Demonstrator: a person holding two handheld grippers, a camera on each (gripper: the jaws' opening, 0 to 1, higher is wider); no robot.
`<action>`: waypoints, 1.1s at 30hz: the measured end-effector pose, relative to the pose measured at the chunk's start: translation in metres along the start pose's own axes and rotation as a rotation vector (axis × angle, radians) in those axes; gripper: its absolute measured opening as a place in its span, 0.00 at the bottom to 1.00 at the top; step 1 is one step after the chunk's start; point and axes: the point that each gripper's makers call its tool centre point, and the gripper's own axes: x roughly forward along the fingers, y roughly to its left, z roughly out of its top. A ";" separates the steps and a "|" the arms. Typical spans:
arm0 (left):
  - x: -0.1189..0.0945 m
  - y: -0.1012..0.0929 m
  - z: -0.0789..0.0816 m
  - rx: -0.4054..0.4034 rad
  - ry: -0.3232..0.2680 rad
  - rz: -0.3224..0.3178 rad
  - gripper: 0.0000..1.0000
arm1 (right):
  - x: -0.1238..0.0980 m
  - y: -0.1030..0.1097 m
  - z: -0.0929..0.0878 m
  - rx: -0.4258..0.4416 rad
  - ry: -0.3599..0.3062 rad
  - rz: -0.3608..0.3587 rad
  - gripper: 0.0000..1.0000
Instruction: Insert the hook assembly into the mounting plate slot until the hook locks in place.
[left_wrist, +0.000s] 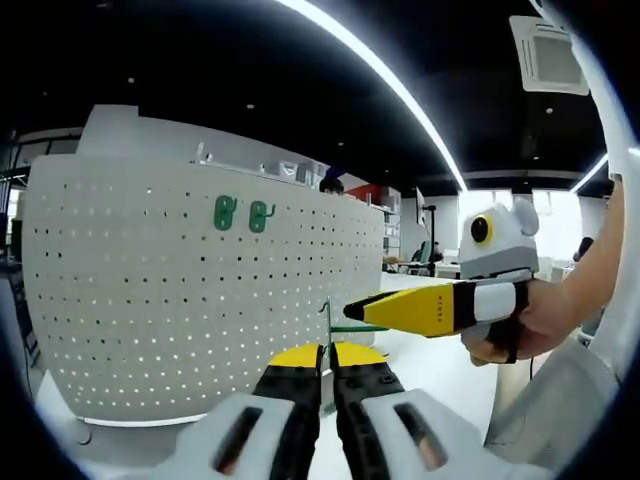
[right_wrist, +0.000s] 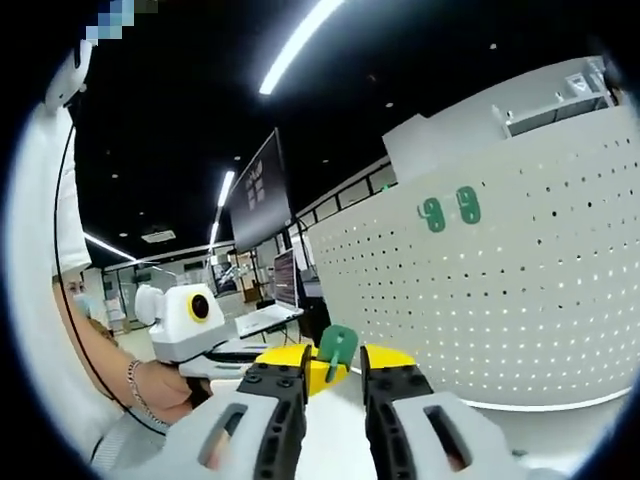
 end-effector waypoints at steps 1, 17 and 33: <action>0.000 0.000 0.000 0.001 0.000 0.001 0.03 | 0.001 0.000 -0.001 -0.002 0.005 -0.001 0.13; 0.000 0.002 0.000 0.003 0.000 0.013 0.03 | 0.008 0.001 -0.006 0.001 0.019 -0.005 0.05; -0.001 0.002 -0.003 0.007 0.012 0.026 0.03 | 0.013 -0.001 -0.011 -0.001 0.045 -0.027 0.02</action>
